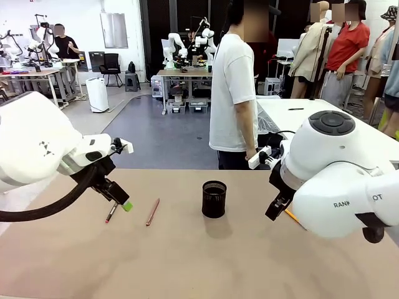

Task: Place the pens into the pen holder.
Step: Pick up a writing instrument from the table and place it into the Pen holder.

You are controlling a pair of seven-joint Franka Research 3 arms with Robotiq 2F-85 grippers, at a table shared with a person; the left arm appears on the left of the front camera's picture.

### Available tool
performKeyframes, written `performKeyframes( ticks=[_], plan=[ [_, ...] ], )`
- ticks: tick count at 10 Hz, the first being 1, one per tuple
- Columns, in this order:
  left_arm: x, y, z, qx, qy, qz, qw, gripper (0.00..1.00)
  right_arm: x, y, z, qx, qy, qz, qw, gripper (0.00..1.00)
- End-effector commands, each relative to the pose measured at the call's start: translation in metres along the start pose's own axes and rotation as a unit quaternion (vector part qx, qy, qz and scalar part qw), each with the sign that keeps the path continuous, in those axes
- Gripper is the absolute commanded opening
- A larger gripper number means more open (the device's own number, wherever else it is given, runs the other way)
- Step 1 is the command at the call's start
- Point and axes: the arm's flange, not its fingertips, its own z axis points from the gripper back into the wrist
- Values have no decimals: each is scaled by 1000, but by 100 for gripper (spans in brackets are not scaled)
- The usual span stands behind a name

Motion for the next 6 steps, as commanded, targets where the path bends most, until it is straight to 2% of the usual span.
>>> performKeyframes(
  ticks=[1,6],
  plan=[
    [-2,-7,-8,-6,1,5,1000,100,-2,-3,-3,3,-11,7,1000,100],
    [0,-9,-8,-4,7,-3,1000,100,-1,-2,-3,3,-1,-4,1000,100]
  ],
)
